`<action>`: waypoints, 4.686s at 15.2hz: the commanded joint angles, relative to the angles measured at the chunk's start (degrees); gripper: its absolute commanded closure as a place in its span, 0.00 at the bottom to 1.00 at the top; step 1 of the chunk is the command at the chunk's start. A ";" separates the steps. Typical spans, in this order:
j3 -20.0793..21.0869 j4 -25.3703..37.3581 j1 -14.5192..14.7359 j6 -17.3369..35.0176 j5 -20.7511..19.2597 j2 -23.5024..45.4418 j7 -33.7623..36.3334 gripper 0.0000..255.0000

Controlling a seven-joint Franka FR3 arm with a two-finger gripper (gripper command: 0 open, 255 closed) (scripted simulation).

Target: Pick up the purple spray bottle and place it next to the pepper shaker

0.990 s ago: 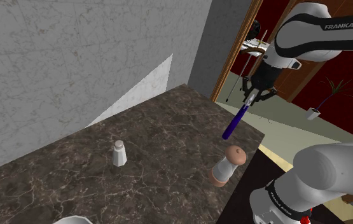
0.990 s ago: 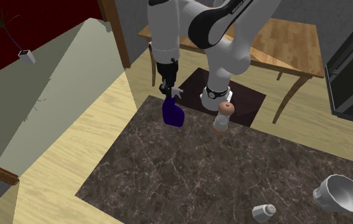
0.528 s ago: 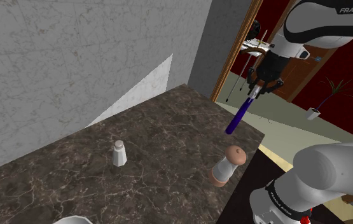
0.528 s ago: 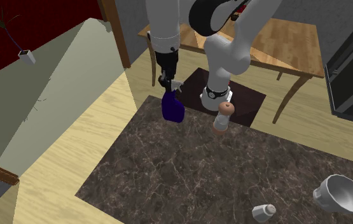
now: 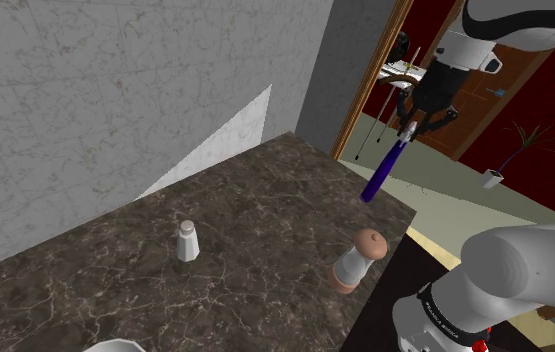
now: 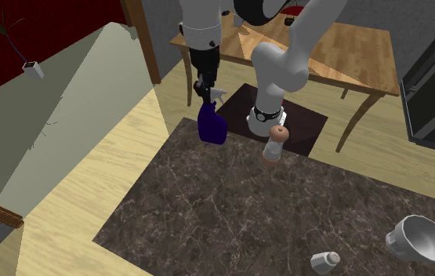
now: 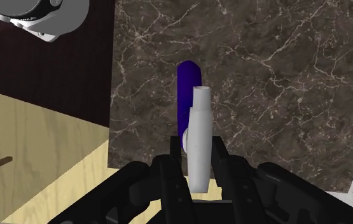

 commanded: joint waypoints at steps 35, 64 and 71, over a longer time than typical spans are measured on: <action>-1.08 34.54 -0.55 -26.17 -1.17 8.37 1.36 1.00; 32.73 54.35 3.65 -26.42 9.13 22.14 41.68 1.00; 49.04 67.27 5.52 -25.58 -0.64 38.17 58.50 1.00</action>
